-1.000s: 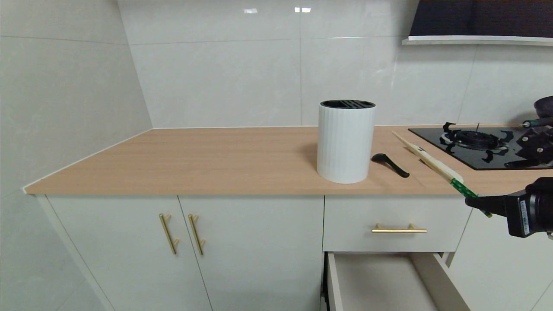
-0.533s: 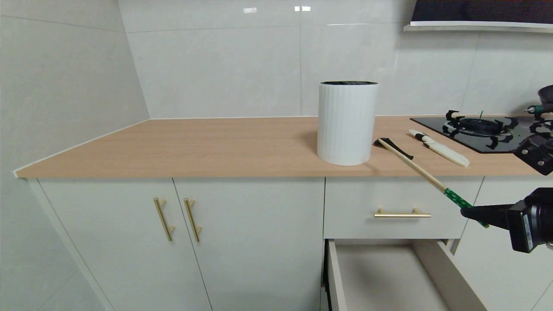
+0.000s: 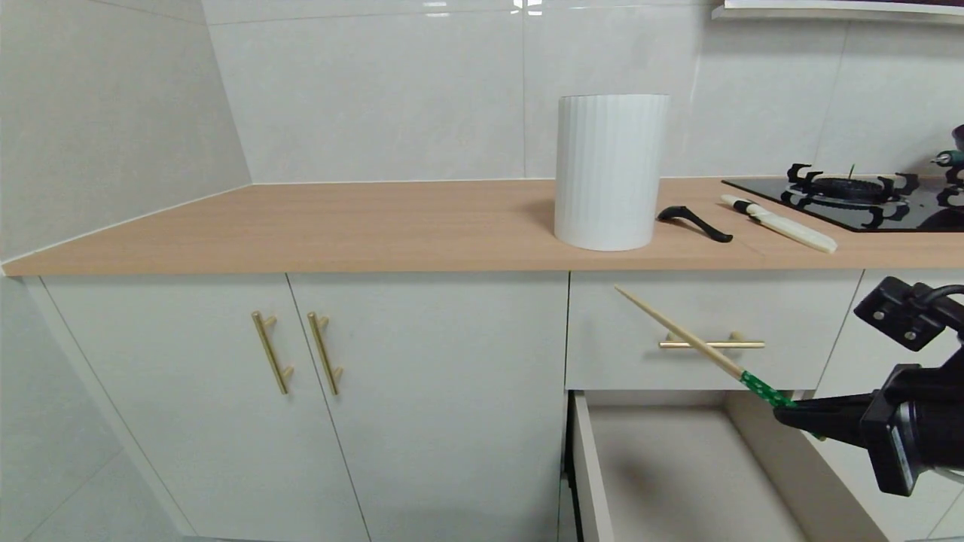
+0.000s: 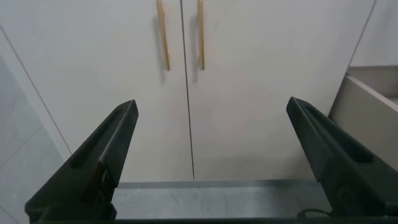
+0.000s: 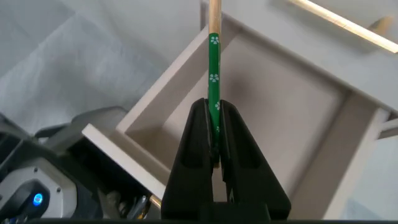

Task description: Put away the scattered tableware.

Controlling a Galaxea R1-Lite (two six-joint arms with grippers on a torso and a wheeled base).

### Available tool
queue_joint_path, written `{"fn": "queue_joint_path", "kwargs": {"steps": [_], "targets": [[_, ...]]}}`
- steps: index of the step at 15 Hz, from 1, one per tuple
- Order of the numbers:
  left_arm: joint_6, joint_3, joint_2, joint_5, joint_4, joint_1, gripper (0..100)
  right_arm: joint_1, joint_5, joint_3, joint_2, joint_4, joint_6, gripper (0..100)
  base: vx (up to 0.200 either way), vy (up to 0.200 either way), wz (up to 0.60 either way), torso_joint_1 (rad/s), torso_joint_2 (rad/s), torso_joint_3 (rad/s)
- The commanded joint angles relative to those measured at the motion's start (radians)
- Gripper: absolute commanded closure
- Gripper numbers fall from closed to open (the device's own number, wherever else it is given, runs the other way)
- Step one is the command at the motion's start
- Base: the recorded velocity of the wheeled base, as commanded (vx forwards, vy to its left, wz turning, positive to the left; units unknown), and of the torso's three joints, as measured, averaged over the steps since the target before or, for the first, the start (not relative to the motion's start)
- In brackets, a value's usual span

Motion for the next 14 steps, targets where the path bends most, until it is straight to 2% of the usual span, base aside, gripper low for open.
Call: {"fn": "queue_joint_path", "kwargs": {"steps": [1,5,8,14], "targets": [[0.000,0.000,0.000,0.000,0.000,0.000,0,0.018,0.002,0.008,0.040,0.001,0.000,100,0.000,0.000,0.00,0.000,0.00,0.000],[0.000,0.000,0.000,0.000,0.000,0.000,0,0.051,-0.003,0.015,0.142,0.001,0.003,100,0.000,0.000,0.00,-0.055,0.07,0.070],[0.000,0.000,0.000,0.000,0.000,0.000,0,0.088,-0.061,0.005,0.279,0.001,0.009,100,0.000,0.000,0.00,-0.029,0.05,0.029],[0.000,0.000,0.000,0.000,0.000,0.000,0,0.061,-0.127,-0.071,0.557,0.007,0.067,100,0.000,0.000,0.00,0.000,0.00,0.000]]}}
